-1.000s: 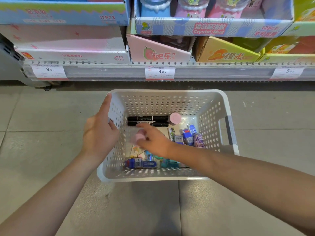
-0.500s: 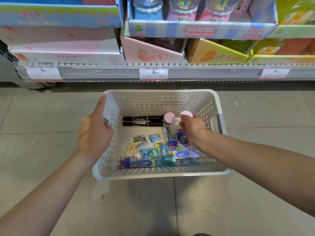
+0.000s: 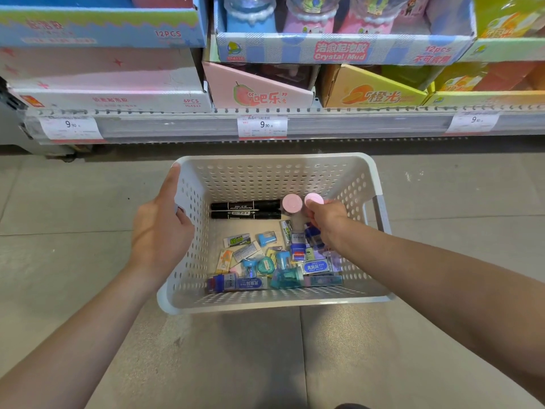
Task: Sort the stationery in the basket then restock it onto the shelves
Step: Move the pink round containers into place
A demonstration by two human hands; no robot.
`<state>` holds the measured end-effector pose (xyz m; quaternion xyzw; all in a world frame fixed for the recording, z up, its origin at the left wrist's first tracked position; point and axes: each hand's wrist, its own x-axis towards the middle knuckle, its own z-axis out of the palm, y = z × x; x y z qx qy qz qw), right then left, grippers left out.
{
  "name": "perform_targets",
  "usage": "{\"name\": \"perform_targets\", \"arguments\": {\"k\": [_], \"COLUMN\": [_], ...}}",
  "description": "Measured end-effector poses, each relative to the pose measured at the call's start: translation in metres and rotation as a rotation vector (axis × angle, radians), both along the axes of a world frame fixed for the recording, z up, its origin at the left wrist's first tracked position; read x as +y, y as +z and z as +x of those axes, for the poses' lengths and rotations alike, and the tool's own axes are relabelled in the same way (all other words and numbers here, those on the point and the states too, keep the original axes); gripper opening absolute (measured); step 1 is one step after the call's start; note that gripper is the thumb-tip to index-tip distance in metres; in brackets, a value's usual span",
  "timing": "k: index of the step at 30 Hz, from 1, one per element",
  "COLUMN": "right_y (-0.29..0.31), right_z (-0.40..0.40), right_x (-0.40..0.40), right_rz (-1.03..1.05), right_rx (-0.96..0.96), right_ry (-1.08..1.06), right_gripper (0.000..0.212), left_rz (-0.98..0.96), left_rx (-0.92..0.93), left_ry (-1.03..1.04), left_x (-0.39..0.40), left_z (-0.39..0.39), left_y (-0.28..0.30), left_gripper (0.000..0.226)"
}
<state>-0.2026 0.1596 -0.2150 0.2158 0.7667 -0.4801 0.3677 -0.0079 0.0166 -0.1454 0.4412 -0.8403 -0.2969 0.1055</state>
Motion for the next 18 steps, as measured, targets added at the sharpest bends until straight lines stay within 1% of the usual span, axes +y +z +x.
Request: {"name": "perform_targets", "arguments": {"k": [4,11,15,17,18], "right_y": [-0.005,-0.007,-0.005,-0.003,0.000], "right_z": [-0.001,-0.004,-0.003,-0.005,-0.005], "right_x": [-0.002,-0.003,-0.004,-0.004,-0.003], "right_rz": [0.018,-0.058,-0.056,-0.055,-0.055], "right_rx": [0.020,-0.014,-0.024,-0.041,-0.047], "right_ry": [0.014,0.044,0.048,0.064,0.082], "right_gripper": [0.033,0.014,0.023,0.021,0.015], "left_rz": [-0.005,-0.022,-0.033,-0.035,-0.036], "left_rx": [0.005,-0.015,-0.031,-0.033,-0.029], "left_ry": [-0.006,-0.008,-0.020,-0.020,-0.023], "left_x": [-0.001,-0.001,-0.002,-0.002,-0.002], "left_z": [0.000,0.000,-0.001,-0.001,-0.001], "left_y": [-0.001,-0.001,-0.001,0.000,0.000], "left_gripper": [0.072,0.071,0.072,0.071,0.071]}}
